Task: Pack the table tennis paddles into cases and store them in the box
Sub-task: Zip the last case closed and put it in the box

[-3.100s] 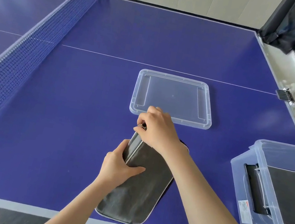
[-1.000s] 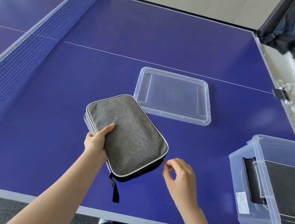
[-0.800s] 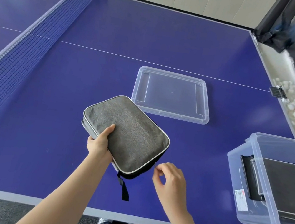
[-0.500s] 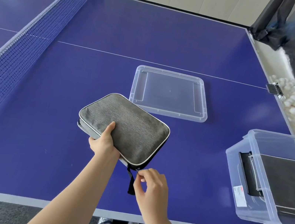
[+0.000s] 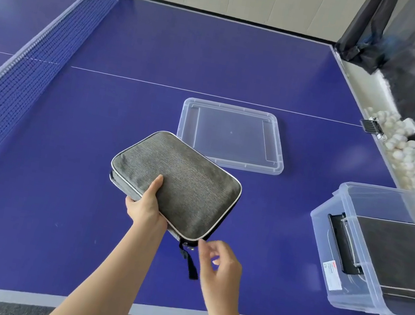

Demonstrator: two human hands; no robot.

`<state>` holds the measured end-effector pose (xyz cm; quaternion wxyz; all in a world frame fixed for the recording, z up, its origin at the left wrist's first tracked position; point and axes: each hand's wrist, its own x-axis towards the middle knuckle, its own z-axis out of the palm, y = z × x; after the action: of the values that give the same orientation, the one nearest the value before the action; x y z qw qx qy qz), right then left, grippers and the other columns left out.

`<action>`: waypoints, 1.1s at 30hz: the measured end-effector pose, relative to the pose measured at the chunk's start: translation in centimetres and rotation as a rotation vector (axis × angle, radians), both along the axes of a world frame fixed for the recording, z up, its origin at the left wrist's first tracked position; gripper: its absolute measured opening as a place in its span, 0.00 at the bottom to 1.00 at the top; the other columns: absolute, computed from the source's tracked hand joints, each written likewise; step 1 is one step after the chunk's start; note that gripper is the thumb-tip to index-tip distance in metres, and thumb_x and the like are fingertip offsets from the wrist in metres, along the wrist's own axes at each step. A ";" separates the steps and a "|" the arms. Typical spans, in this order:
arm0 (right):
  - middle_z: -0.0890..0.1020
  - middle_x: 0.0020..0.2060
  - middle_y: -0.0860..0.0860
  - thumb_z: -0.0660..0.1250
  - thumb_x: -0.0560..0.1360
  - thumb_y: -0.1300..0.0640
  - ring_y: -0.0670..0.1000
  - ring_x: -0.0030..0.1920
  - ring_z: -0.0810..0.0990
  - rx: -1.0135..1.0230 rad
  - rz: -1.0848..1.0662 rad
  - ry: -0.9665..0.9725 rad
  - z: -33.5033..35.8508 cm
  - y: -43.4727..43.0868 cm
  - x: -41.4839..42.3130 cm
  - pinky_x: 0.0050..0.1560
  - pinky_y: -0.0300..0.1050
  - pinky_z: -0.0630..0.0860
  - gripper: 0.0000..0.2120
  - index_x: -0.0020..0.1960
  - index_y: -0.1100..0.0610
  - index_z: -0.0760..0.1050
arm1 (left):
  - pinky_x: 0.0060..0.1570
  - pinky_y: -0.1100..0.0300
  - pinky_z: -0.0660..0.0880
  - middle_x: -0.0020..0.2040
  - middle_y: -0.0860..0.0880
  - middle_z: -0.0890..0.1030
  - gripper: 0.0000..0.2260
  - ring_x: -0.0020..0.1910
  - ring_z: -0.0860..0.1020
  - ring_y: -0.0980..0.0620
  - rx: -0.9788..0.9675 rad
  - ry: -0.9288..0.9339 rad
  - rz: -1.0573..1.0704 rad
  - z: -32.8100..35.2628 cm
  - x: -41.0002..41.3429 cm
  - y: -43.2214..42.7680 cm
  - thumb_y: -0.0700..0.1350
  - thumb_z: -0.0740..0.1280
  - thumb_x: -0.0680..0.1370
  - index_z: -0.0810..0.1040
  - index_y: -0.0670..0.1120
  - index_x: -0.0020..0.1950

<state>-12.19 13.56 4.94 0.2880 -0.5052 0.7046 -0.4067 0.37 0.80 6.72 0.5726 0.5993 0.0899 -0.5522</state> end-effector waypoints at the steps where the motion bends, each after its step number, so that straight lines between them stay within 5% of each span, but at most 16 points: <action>1: 0.80 0.36 0.43 0.60 0.71 0.35 0.43 0.41 0.79 0.037 -0.080 -0.109 0.3 -0.4 -0.4 0.41 0.34 0.72 0.18 0.40 0.48 0.75 | 0.44 0.49 0.79 0.52 0.51 0.80 0.28 0.49 0.81 0.48 -0.015 0.005 -0.017 0.1 0.2 0.1 0.45 0.81 0.63 0.72 0.49 0.57; 5: 0.81 0.52 0.45 0.68 0.72 0.42 0.45 0.52 0.82 0.239 -0.195 -0.685 1.4 -2.9 -1.3 0.51 0.42 0.79 0.16 0.57 0.45 0.71 | 0.49 0.48 0.80 0.53 0.51 0.81 0.27 0.50 0.81 0.48 -0.081 0.010 -0.100 0.1 0.5 0.7 0.46 0.81 0.63 0.73 0.50 0.58; 10: 0.84 0.52 0.46 0.77 0.63 0.48 0.50 0.52 0.84 0.219 -0.260 -1.113 2.6 -4.7 -0.5 0.53 0.54 0.81 0.31 0.63 0.46 0.70 | 0.44 0.51 0.81 0.53 0.51 0.82 0.27 0.50 0.83 0.48 -0.169 0.010 -0.189 0.3 0.4 1.7 0.47 0.81 0.63 0.74 0.53 0.58; 17: 0.85 0.50 0.47 0.79 0.60 0.53 0.50 0.49 0.85 0.163 -0.304 -1.104 3.0 -5.0 -0.8 0.43 0.50 0.82 0.27 0.56 0.45 0.74 | 0.43 0.55 0.80 0.52 0.52 0.85 0.29 0.48 0.84 0.51 -0.332 0.072 -0.402 0.3 2.3 2.4 0.54 0.81 0.62 0.76 0.53 0.60; 20: 0.85 0.50 0.48 0.78 0.60 0.54 0.52 0.48 0.85 0.156 -0.287 -1.053 3.5 -5.0 -2.3 0.41 0.51 0.81 0.28 0.57 0.46 0.74 | 0.40 0.54 0.78 0.46 0.51 0.82 0.28 0.40 0.82 0.52 -0.348 0.026 -0.455 0.0 5.2 2.0 0.59 0.78 0.62 0.75 0.50 0.56; 24: 0.84 0.53 0.53 0.76 0.61 0.55 0.55 0.51 0.84 0.174 -0.188 -1.006 4.0 -4.3 -5.3 0.41 0.51 0.81 0.30 0.62 0.50 0.73 | 0.48 0.49 0.76 0.56 0.49 0.80 0.31 0.50 0.79 0.47 -0.318 -0.077 -0.578 0.2 10.8 -0.4 0.60 0.73 0.67 0.69 0.53 0.67; 29: 0.84 0.53 0.54 0.74 0.63 0.56 0.55 0.51 0.84 0.234 -0.060 -0.948 4.7 -3.9 -7.3 0.39 0.50 0.82 0.27 0.61 0.52 0.74 | 0.46 0.51 0.77 0.54 0.49 0.84 0.31 0.49 0.81 0.46 -0.343 -0.190 -0.987 2.2 12.6 -2.8 0.63 0.77 0.61 0.76 0.57 0.62; 33: 0.84 0.53 0.52 0.75 0.63 0.55 0.52 0.49 0.85 0.245 -0.069 -0.878 5.1 -4.2 -7.1 0.37 0.48 0.81 0.25 0.59 0.50 0.74 | 0.49 0.50 0.79 0.55 0.46 0.84 0.36 0.52 0.83 0.45 -0.400 -0.205 -1.113 2.6 11.6 -3.1 0.57 0.82 0.56 0.76 0.55 0.62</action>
<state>-19.29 9.34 10.02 0.6034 -0.2234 0.5752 -0.5051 12.02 -2.34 9.31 0.3048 0.4870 -0.3991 -0.7146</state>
